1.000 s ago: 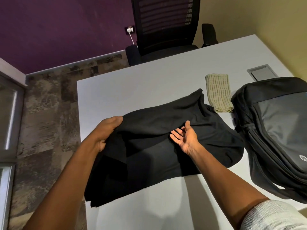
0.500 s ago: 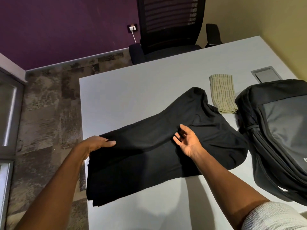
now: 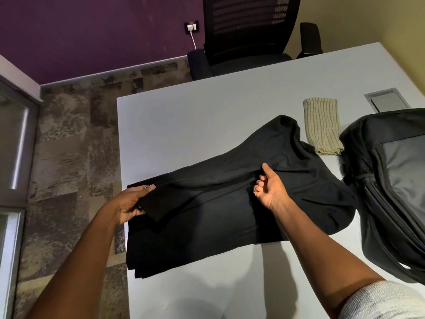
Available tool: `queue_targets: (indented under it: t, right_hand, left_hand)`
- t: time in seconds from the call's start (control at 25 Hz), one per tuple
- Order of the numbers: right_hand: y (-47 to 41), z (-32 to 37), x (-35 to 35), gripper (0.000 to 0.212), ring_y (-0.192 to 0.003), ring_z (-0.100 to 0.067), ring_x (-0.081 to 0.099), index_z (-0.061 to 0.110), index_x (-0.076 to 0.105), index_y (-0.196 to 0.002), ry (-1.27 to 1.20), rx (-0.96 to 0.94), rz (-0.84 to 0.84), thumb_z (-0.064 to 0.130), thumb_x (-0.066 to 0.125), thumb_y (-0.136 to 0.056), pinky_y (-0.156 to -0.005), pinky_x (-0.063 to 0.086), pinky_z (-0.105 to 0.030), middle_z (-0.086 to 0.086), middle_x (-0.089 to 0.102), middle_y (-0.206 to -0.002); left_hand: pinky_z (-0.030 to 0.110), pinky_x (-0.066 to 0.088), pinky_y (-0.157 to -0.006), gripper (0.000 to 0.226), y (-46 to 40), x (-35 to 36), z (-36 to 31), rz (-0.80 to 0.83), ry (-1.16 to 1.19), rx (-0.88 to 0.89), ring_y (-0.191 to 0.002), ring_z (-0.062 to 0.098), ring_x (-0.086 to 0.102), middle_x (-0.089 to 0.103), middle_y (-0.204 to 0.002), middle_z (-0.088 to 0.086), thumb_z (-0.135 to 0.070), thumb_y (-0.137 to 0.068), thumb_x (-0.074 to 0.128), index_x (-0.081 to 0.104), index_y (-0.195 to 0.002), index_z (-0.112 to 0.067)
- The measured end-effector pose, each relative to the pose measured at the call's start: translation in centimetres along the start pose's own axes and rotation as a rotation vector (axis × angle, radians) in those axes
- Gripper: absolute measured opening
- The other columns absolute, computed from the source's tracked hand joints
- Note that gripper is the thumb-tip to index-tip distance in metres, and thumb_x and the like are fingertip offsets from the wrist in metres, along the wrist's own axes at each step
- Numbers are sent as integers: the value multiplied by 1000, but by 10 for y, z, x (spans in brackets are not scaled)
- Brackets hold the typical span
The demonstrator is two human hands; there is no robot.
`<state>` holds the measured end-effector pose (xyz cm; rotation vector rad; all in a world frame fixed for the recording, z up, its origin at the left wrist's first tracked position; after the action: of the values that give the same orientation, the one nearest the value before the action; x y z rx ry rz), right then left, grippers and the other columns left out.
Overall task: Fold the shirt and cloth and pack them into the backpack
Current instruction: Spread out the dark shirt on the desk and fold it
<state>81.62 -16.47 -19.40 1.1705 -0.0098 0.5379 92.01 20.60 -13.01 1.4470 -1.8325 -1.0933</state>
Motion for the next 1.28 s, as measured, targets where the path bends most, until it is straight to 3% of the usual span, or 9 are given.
queue_targets:
  t: [0.2, 0.28, 0.4, 0.56, 0.68, 0.8, 0.96, 1.12, 1.28]
  right_hand:
    - [10, -8, -7, 15, -89, -21, 68, 12, 63, -96, -115, 21, 30, 25, 68, -92, -62, 63, -33, -7, 64, -100]
    - [13, -7, -4, 14, -66, -16, 69, 11, 62, -96, -130, 26, 50, 25, 65, -94, -48, 57, -25, -8, 66, -88]
    - [10, -6, 2, 14, -43, -10, 47, 14, 58, -89, -114, 15, 80, 24, 65, -93, -39, 38, -20, -1, 51, -63]
    - [6, 0, 5, 19, -41, -9, 36, 15, 57, -88, 16, 49, 28, 30, 63, -96, -37, 34, -18, 2, 42, -58]
    - [10, -4, 7, 43, -38, -13, 53, 12, 46, -76, -1, 120, -60, 46, 47, -103, -40, 52, -22, -1, 44, -47]
    - [24, -36, 12, 49, -38, -18, 62, 13, 46, -78, 146, 153, -53, 46, 24, -108, -33, 48, -22, -5, 63, -51]
    - [38, -94, 24, 24, -50, -12, 69, 14, 59, -91, 437, 225, 54, 25, 44, -107, -41, 52, -21, -3, 69, -85]
    - [37, -119, 42, 20, -32, -4, 51, 7, 65, -103, 452, 257, 113, 25, 57, -102, -32, 39, -15, 2, 66, -62]
    - [35, -128, 42, 11, -34, -7, 47, 11, 60, -95, 389, 171, 24, 21, 57, -99, -32, 32, -14, 1, 66, -66]
  left_hand:
    - [33, 52, -66, 47, -24, -3, 25, -342, 90, 96, -86, 18, 62, 67, -106, 8, -31, -90, 73, 59, -128, -7]
    - [35, 54, -77, 51, -23, 5, 40, -414, 241, 64, -92, 20, 59, 62, -111, 8, -33, -88, 76, 57, -127, -8]
    - [33, 52, -77, 32, -16, 24, 59, -503, 1, 84, -92, 25, 59, 63, -100, 10, -34, -85, 78, 63, -97, -9]
    - [44, 48, -97, 44, -11, 43, 66, -601, -172, 158, -112, 36, 59, 62, -118, 14, -38, -96, 62, 59, -122, -3]
    - [41, 59, -79, 27, -11, 49, 62, -477, 142, 240, -87, 28, 70, 66, -101, 15, -33, -103, 53, 55, -111, -8]
    - [27, 55, -51, 22, -4, 48, 62, -341, 253, 170, -49, 11, 59, 57, -69, 7, -28, -104, 53, 52, -111, -7]
    - [28, 51, -53, 47, -1, 29, 71, -298, 234, 25, -47, 10, 49, 49, -59, 1, -24, -103, 56, 38, -143, -7]
    - [24, 48, -43, 14, 7, 22, 77, -244, 206, 4, -43, 9, 45, 45, -53, -2, -24, -102, 57, 52, -103, -11]
    - [25, 47, -47, 11, 12, 20, 80, -228, 159, 53, -47, 11, 45, 47, -58, 0, -26, -103, 56, 53, -102, -15]
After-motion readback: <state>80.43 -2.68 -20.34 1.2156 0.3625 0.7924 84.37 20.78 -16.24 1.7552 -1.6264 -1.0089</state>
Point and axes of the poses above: each hand's wrist, its own y-axis away from the middle knuckle, its own x-axis out of the palm, z = x × y, the point moved 2 cm from there along -y, towards the middle knuckle
